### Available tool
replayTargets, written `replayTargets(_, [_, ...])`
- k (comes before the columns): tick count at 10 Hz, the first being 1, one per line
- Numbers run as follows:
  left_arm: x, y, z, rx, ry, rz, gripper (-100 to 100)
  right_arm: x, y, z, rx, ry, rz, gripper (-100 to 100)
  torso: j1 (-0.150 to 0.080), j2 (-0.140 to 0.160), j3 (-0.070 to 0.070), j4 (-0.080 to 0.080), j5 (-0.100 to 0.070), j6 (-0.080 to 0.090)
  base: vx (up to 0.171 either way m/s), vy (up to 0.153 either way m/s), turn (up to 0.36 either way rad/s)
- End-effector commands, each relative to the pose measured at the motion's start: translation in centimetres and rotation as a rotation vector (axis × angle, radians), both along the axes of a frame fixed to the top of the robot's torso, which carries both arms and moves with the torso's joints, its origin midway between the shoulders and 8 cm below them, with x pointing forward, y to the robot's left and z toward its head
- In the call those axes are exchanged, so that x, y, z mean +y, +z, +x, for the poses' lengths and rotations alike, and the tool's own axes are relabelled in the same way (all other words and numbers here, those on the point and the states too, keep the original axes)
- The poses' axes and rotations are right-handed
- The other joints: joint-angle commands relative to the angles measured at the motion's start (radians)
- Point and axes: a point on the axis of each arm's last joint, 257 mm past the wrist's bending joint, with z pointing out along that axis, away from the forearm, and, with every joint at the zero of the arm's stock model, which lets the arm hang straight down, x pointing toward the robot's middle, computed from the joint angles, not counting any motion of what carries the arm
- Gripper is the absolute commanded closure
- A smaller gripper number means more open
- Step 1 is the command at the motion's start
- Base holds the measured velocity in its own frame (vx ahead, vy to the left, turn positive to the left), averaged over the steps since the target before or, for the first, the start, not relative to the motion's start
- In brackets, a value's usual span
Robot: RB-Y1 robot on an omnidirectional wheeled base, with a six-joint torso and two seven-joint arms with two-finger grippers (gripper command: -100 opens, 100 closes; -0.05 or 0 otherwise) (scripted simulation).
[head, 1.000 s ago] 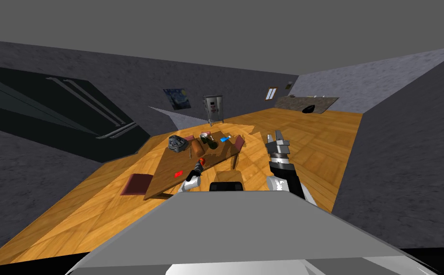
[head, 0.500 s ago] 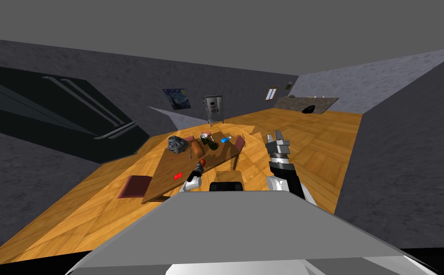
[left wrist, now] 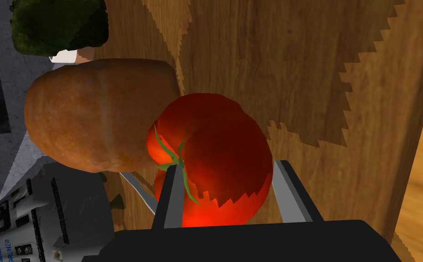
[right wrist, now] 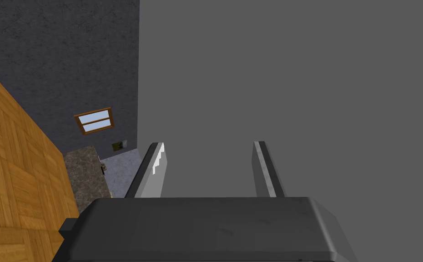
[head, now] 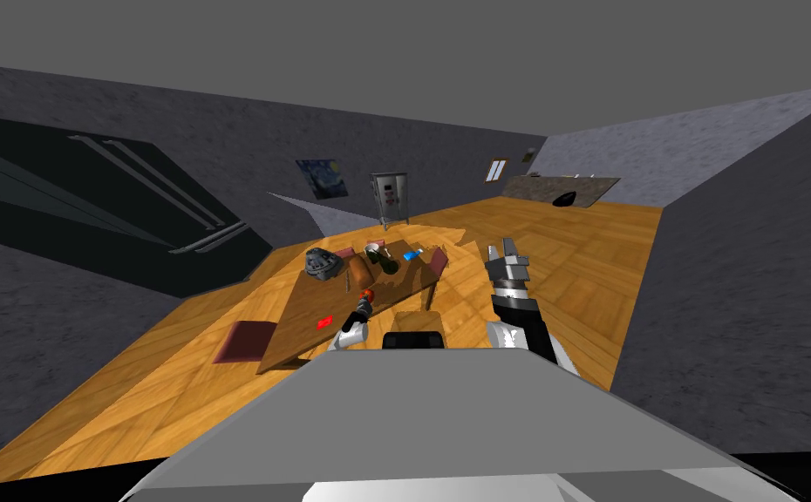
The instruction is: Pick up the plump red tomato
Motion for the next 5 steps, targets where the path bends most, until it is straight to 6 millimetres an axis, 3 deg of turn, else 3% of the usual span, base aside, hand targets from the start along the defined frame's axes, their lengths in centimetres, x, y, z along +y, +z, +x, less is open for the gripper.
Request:
replayTargets(1, [0.00, 0.00, 0.00, 0.000, 0.000, 0.000, 100, 0.00, 0.00, 0.00, 0.000, 0.000, 0.000, 0, 0.000, 0.000, 0.000, 0.000, 0.000, 0.000, 0.000, 0.000, 0.000])
replayTargets(2, [0.00, 0.00, 0.00, 0.000, 0.000, 0.000, 0, 0.00, 0.00, 0.00, 0.000, 0.000, 0.000, 0, 0.000, 0.000, 0.000, 0.000, 0.000, 0.000, 0.000, 0.000, 0.000])
replayTargets(3, [0.20, 0.49, 0.11, 0.001, 0.000, 0.000, 100, 0.00, 0.00, 0.00, 0.000, 0.000, 0.000, 0, 0.000, 0.000, 0.000, 0.000, 0.000, 0.000, -0.049, -0.012, -0.002])
replayTargets(5, [0.24, 0.64, 0.20, -0.002, 0.000, 0.000, 100, 0.00, 0.00, 0.00, 0.000, 0.000, 0.000, 0, -0.001, 0.005, 0.003, 0.001, 0.000, 0.000, -0.057, -0.016, 0.002])
